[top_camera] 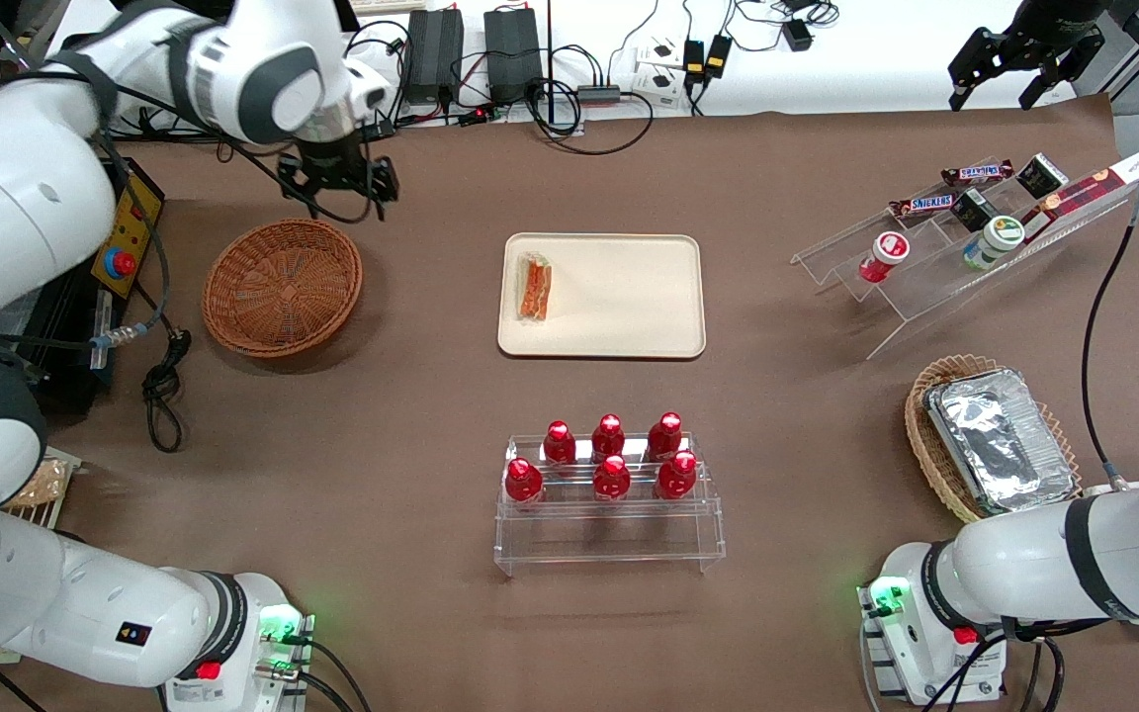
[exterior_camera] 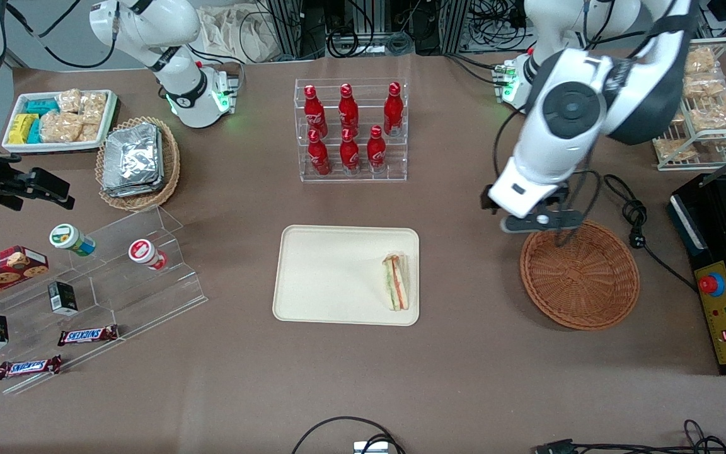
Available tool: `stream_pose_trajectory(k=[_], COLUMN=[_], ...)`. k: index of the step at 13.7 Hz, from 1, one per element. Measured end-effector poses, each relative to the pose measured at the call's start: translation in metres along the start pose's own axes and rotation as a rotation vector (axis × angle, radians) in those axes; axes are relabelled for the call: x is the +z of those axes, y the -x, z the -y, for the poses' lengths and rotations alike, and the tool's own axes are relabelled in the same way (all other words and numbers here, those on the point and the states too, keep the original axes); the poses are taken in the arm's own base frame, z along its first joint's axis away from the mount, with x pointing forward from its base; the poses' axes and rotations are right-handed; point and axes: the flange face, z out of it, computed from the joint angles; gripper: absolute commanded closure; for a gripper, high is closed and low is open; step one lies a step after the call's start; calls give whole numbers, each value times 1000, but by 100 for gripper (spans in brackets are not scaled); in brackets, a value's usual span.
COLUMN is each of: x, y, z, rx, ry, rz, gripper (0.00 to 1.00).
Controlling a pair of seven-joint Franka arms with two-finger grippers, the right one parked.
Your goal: Place sandwich from basket to tray
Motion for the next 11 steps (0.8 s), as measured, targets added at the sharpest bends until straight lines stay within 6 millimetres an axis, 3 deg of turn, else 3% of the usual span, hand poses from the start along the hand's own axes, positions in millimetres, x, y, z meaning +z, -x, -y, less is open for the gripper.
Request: stream_pose_trajectory(k=[4,6,8,11], x=[-23,-31,-34,-40], y=[-41,-48,-50,-52], z=[92,128,142,139], rx=[-143,-66,-6,9], ry=[49,77,86,98], rz=[-14,14,20,27], gripper=[0,0,0,0])
